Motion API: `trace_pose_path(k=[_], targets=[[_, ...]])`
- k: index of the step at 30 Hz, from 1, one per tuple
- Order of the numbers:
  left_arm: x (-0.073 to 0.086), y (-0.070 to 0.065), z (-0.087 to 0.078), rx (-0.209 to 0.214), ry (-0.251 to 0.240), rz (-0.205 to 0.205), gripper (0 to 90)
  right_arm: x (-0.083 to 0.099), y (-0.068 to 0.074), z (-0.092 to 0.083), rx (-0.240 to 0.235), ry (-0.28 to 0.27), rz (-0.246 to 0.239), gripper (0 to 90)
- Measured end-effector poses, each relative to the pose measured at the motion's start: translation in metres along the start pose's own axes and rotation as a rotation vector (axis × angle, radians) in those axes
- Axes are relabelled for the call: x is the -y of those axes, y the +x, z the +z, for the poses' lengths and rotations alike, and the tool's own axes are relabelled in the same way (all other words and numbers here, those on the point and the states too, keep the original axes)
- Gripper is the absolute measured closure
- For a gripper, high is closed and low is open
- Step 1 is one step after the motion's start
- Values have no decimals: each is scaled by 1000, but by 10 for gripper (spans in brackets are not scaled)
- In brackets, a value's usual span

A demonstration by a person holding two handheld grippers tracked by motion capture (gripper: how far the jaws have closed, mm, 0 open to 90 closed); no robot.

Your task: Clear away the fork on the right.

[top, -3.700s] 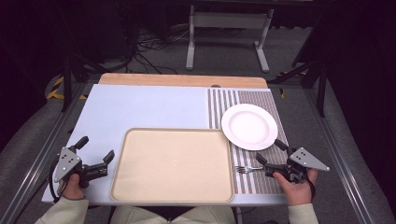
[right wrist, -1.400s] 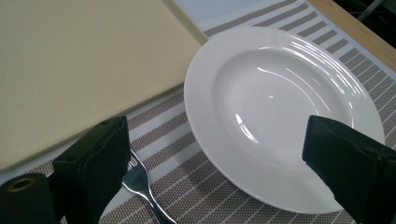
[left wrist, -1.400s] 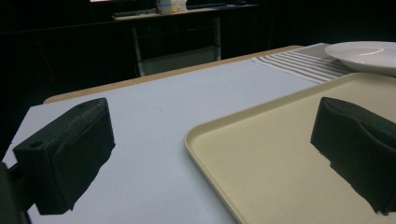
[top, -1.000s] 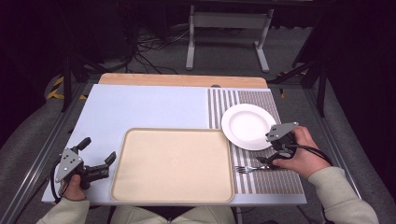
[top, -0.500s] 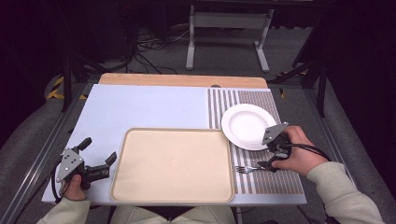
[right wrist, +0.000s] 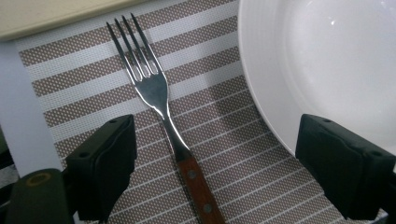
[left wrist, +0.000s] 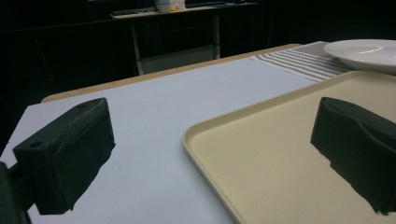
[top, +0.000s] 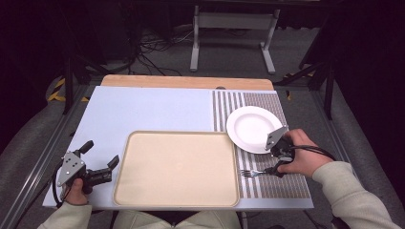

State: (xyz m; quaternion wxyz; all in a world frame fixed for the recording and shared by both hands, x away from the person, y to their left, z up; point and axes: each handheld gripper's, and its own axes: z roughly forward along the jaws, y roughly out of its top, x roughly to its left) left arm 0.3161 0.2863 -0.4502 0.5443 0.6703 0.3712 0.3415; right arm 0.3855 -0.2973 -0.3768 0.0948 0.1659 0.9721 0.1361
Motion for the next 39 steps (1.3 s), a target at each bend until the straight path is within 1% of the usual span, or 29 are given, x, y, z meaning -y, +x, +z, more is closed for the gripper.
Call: trace_pose_path(k=[3,4,6,9,10,11,14,17,18,19,21,22,23,24,27,28,29,30,31,32,34,35,36,39], targets=[[0,0,0,-1,-1,0,1,0,-1,2,-22,14,-12,161],[0,0,0,0,0,0,1,1,-1,3,-37,34,-19,170],[0,0,0,-2,-5,-4,1,2,-1,5,-43,49,-20,172],[0,0,0,-2,-4,-4,1,3,-1,7,-54,59,-31,209],[0,0,0,-2,-3,-3,1,3,-1,9,-64,75,-37,220],[0,0,0,-1,-4,-3,1,3,-2,10,-70,84,-57,246],[0,1,0,-1,-4,-4,1,5,-2,15,-89,105,-76,295],[0,1,0,-2,-7,-4,1,6,-3,18,-93,142,-104,385],[0,1,0,-2,-8,-5,1,6,-3,18,-93,142,-104,385],[0,1,0,-2,-8,-5,1,7,-3,21,-108,162,-118,414],[0,1,0,-2,-7,-4,1,8,-3,24,-108,188,-148,446],[0,1,0,-1,-7,-4,1,8,-3,24,-108,188,-148,446],[0,1,0,-1,-7,-1,1,8,-3,26,-118,204,-165,469],[0,1,0,-1,-5,-1,1,9,-3,27,-121,226,-172,493],[0,1,0,0,-7,-1,1,9,-3,30,-141,256,-194,576],[0,1,0,0,-7,-2,1,9,-2,31,-139,270,-201,612],[0,1,0,1,-5,-2,1,9,-3,31,-142,281,-217,623],[0,1,0,1,-7,-2,1,8,-3,32,-140,282,-231,635],[0,1,0,2,-7,-2,1,8,-3,32,-143,288,-234,651],[0,1,0,3,-7,-3,1,8,-3,33,-148,295,-248,670],[0,1,0,4,-6,0,1,8,-3,35,-159,309,-261,700],[0,1,0,4,-6,-1,1,8,-3,35,-159,322,-282,731],[0,1,0,4,-4,-1,1,7,-3,36,-165,321,-280,763],[0,1,-1,3,-3,0,1,5,0,36,-155,336,-308,771]])
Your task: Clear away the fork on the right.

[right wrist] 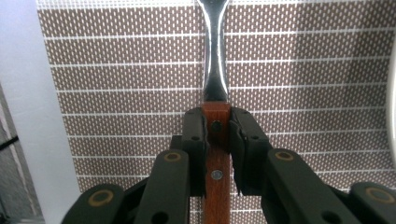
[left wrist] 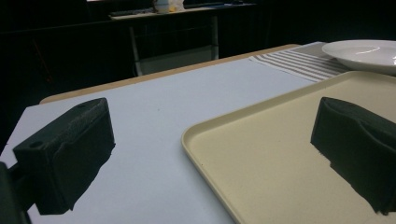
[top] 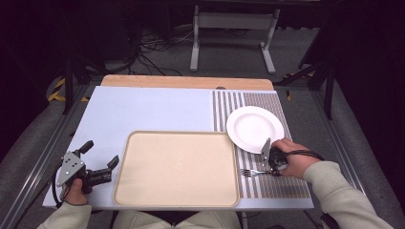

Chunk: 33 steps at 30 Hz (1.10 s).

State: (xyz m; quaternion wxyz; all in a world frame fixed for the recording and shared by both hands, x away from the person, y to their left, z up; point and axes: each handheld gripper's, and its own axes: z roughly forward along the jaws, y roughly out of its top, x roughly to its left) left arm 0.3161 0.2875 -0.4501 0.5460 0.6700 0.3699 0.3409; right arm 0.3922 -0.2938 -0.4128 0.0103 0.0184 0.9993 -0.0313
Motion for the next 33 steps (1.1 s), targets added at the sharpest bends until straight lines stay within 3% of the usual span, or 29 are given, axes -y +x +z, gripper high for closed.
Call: trace_pose_path(k=[18,23,33], targets=[[0,0,0,0,-4,-1,1,-1,0,0,2,10,-2,773],[0,0,0,-1,-2,-2,1,1,1,-1,6,-6,17,774],[0,-1,0,0,-4,-4,1,4,2,-27,45,-62,58,775]])
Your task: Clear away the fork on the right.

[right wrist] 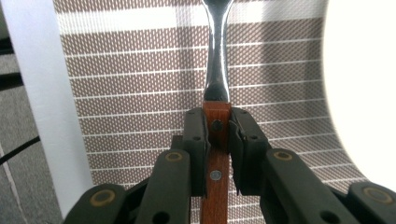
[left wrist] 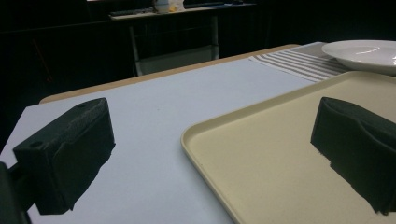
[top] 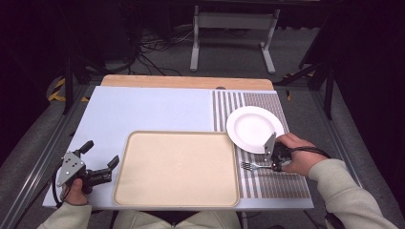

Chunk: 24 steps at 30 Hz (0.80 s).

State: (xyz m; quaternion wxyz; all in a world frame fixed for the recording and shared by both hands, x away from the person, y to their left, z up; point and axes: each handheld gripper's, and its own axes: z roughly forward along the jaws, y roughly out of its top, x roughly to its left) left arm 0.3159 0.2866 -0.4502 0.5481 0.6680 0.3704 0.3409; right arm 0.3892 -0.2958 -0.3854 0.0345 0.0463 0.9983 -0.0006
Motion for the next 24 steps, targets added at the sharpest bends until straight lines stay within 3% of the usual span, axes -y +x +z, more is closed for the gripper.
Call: trace_pose_path(k=[8,24], targets=[[0,0,0,0,2,-2,1,-3,-1,-16,18,-51,53,775],[0,1,-1,3,1,-2,1,-6,-3,-41,13,-222,327,775]])
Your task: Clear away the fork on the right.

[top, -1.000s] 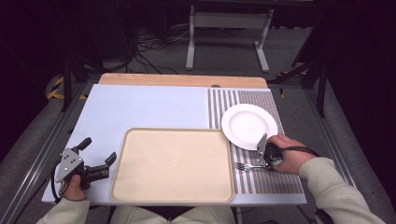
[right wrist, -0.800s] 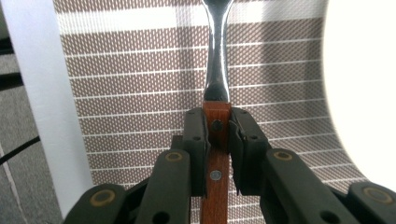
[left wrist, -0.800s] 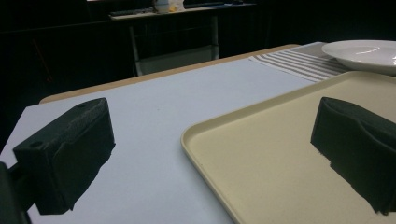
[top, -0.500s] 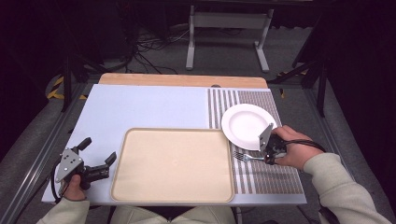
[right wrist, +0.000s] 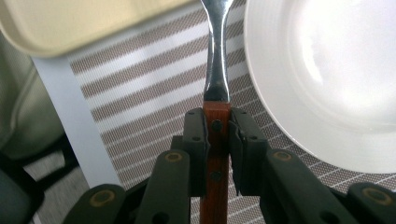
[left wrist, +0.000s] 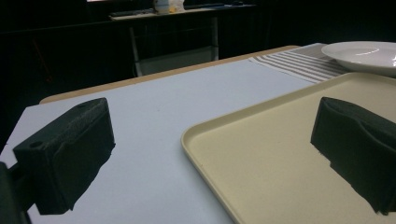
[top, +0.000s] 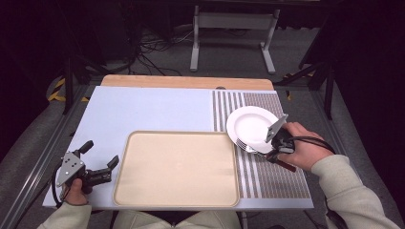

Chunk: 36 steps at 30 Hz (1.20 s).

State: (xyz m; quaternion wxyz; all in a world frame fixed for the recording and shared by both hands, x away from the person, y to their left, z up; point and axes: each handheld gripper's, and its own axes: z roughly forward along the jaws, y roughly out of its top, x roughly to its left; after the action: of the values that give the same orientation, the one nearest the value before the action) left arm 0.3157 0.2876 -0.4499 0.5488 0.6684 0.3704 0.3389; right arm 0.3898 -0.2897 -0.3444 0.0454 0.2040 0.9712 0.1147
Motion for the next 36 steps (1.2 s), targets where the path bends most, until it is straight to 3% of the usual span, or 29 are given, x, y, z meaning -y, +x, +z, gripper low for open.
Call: trace_pose_path(k=[9,11,12,17,21,23,27,29,36], targets=[[0,0,0,1,1,4,1,-9,4,-7,-13,-79,117,775],[0,0,0,1,1,4,1,-13,6,-8,-25,-100,195,775],[0,0,0,1,1,4,1,-13,6,-8,-25,-100,195,775],[0,0,0,1,1,4,1,-22,9,-9,-35,-142,310,775],[0,0,0,2,1,5,1,-28,11,-8,-44,-152,356,775],[0,0,0,0,-2,2,1,-35,14,-8,-77,-159,427,774],[0,1,0,0,-3,2,1,-40,16,-9,-85,-163,457,775],[0,0,0,1,-3,3,1,-48,19,-9,-92,-175,499,775],[0,1,-1,1,-4,3,1,-61,23,-8,-116,-179,549,775]])
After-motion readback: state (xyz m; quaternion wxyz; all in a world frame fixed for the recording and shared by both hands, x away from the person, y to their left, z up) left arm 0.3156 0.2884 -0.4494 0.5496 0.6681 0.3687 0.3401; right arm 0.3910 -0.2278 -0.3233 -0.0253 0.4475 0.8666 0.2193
